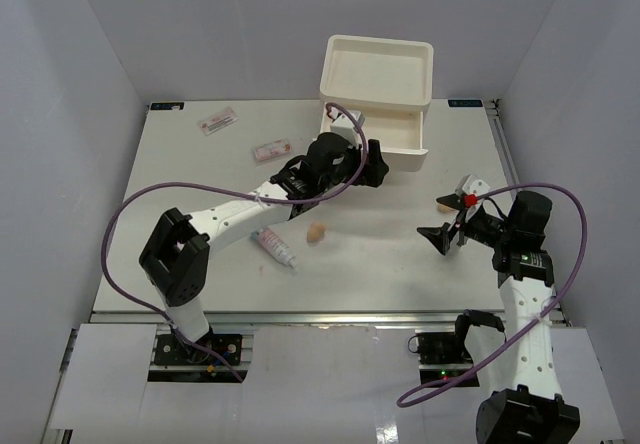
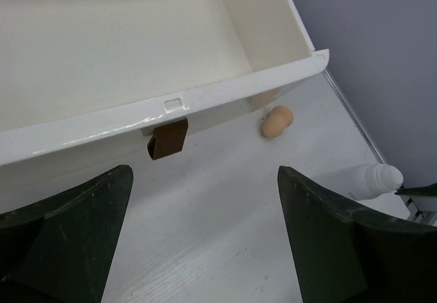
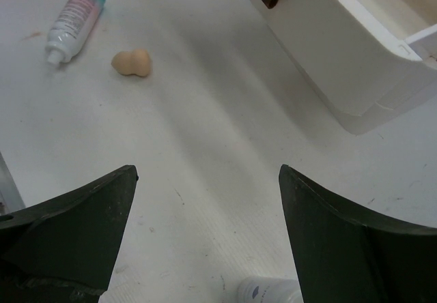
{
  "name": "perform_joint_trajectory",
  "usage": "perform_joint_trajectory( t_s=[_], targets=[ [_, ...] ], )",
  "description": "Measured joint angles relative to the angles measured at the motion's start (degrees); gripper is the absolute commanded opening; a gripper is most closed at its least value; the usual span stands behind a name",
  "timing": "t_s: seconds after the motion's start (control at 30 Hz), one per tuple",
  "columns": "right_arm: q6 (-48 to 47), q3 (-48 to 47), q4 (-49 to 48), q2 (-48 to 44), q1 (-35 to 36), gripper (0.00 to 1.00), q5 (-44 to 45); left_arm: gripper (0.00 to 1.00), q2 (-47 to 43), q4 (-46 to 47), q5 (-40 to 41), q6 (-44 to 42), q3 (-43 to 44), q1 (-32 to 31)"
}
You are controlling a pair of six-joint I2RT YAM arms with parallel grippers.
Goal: Organize the makeup
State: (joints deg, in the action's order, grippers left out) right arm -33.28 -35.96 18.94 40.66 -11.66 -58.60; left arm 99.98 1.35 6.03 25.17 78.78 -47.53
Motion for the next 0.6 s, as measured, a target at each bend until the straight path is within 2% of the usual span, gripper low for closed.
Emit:
perform_joint_trajectory(
  t_s=[0.13, 0.3, 0.47, 0.6],
  targets=[
    [-4.5, -8.4, 8.5, 2.4, 0.0, 0.91, -3.1, 0.98, -6.5, -0.6, -2.7, -1.1, -3.4, 0.0],
    [-10.7, -20.8, 17.0, 6.3, 0.0, 0.92, -2.1, 0.98, -17.7, -1.8, -6.5, -1.8, -9.3, 0.0],
    [-19.8, -25.3, 29.7, 9.7, 1.6, 0.93, 3.5, 0.98, -31.0, -3.0, -11.7, -2.5, -18.7, 0.1],
    [-27.3, -30.8, 39.5, 14.5, 9.1, 0.94, 11.5, 0.98, -44.3, -5.4, -13.0, -3.6, -28.1, 0.1]
  ],
)
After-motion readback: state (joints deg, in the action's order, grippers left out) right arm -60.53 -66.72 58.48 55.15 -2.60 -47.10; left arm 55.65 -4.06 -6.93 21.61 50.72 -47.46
